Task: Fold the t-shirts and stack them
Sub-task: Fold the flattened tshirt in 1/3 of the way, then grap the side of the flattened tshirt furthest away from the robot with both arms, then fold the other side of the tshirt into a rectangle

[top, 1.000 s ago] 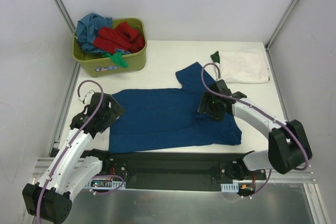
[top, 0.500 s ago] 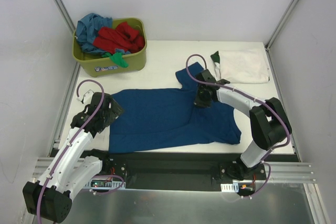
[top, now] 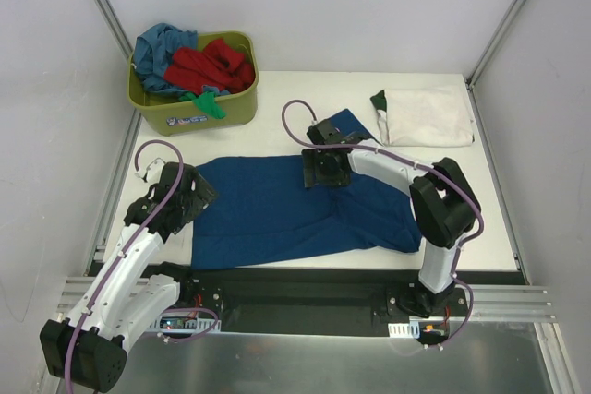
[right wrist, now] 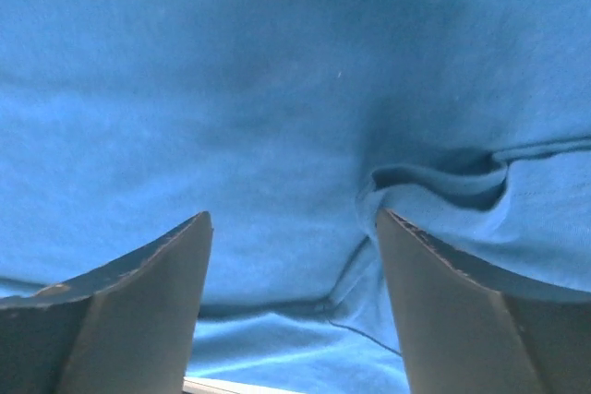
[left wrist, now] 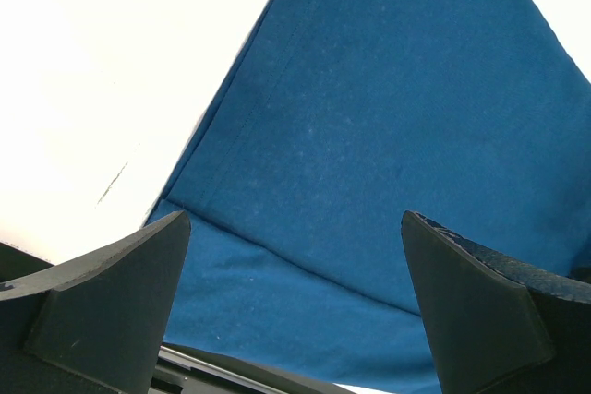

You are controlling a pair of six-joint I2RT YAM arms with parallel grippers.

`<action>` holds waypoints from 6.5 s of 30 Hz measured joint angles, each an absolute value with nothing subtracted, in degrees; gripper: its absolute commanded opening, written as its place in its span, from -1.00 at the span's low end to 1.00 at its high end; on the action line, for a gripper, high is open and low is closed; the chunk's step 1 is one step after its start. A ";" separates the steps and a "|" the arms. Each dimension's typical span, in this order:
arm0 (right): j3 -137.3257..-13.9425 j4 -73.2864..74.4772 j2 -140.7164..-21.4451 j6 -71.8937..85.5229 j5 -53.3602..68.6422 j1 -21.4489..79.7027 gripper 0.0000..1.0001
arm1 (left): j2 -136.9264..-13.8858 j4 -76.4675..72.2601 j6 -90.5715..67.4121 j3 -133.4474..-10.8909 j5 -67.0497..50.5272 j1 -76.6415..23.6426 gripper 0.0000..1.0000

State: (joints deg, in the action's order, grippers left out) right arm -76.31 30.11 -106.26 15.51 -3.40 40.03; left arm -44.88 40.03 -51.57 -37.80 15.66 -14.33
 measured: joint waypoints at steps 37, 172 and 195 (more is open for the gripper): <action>-31.16 40.14 -61.87 24.56 -0.38 11.99 0.94 | -49.98 32.40 -51.51 -24.67 5.06 -14.33 0.98; -55.92 39.77 -62.13 -3.03 -9.96 22.96 -0.99 | -49.01 11.97 -39.86 -27.79 7.97 -4.93 -0.99; -55.42 47.03 -59.05 -2.94 -9.23 21.71 -0.96 | -41.98 16.82 -42.85 -21.41 7.68 -4.93 -0.92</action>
State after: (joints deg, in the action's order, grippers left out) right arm -55.42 47.03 -59.05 -2.94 -9.23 21.71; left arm -41.98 16.82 -42.85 -21.41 7.68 -4.93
